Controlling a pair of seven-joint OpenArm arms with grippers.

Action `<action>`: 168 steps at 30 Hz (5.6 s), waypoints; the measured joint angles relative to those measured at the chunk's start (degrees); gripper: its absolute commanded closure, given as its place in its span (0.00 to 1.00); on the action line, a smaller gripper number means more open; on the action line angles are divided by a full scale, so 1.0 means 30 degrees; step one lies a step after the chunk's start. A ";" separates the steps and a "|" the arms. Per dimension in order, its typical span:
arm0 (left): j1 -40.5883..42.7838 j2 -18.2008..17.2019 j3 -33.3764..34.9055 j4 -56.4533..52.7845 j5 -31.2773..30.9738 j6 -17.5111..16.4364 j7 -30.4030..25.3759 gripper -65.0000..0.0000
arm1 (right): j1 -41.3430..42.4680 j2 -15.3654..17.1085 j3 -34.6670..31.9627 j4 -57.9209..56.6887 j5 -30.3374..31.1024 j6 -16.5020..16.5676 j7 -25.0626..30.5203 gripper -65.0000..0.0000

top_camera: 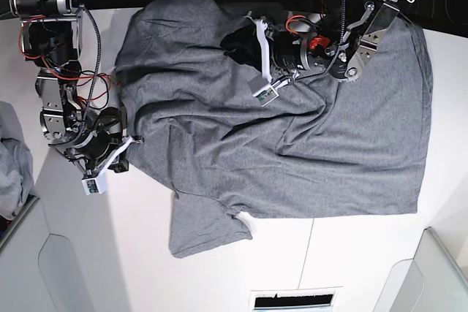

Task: Layout the t-shirt on the table in an organized manner, then fold the t-shirt properly
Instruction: 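Pull the collar with the left gripper to flatten the shirt body, then grasp the shirt hem with both grippers and stretch it apart, then drag the hem corners with both grippers outward to smooth the shirt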

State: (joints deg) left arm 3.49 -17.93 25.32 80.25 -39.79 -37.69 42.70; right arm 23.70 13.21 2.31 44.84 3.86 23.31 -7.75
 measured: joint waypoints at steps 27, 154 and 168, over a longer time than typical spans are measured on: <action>0.0845 -0.0051 -0.0029 -0.0007 -0.3781 -0.0597 0.2783 0.63 | 0.0248 -0.1421 -0.0648 -0.0707 -0.0240 0.0393 0.0357 1.00; -0.7278 -0.2900 -0.6550 -1.0856 0.3373 0.1778 -0.2608 0.75 | -0.2688 0.2266 0.1989 0.2550 0.6251 0.1515 -0.6215 1.00; -0.6907 -0.4532 -0.6426 -0.8750 -0.0867 0.0619 0.0787 0.65 | -0.1100 0.2302 0.2164 0.3606 0.5836 0.1093 -0.7045 1.00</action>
State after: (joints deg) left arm -17.23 -31.53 6.04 54.00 -42.39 -35.83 45.06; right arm 20.40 20.12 8.80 55.66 21.37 26.59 -28.88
